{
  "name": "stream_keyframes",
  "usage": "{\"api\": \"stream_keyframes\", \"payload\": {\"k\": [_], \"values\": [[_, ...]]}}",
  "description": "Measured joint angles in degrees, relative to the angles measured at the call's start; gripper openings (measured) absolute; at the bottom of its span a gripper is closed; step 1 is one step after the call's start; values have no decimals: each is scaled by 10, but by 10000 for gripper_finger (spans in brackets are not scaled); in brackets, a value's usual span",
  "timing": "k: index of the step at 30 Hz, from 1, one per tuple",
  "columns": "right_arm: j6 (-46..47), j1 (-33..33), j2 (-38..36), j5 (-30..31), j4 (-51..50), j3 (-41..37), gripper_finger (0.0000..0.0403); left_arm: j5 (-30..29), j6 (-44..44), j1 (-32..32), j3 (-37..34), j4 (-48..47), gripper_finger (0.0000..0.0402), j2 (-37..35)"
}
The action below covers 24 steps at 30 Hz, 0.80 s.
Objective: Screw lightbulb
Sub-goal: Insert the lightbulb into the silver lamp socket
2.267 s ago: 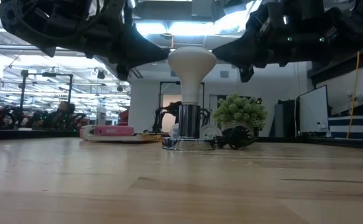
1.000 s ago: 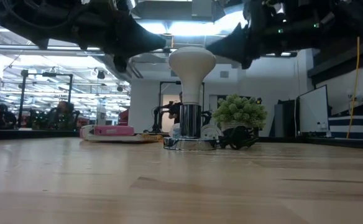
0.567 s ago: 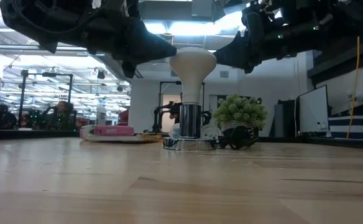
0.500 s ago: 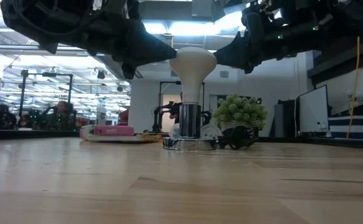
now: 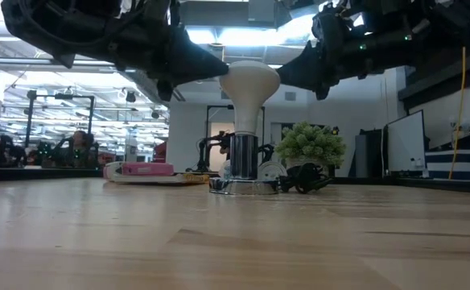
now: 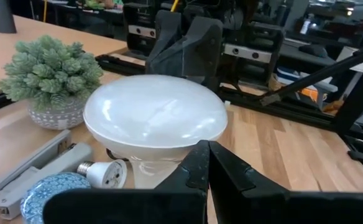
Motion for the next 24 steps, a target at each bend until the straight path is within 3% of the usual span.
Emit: {"api": "stream_keyframes", "payload": {"k": [7, 17, 24], "values": [[25, 0, 0, -21, 4, 0, 17, -18, -2, 0, 0, -17, 0, -1], [43, 3, 1, -123, 14, 0, 17, -57, -20, 2, 0, -53, 0, 0], [44, 2, 2, -113, 27, -1, 17, -56, -22, 13, 0, -56, 0, 0]]}}
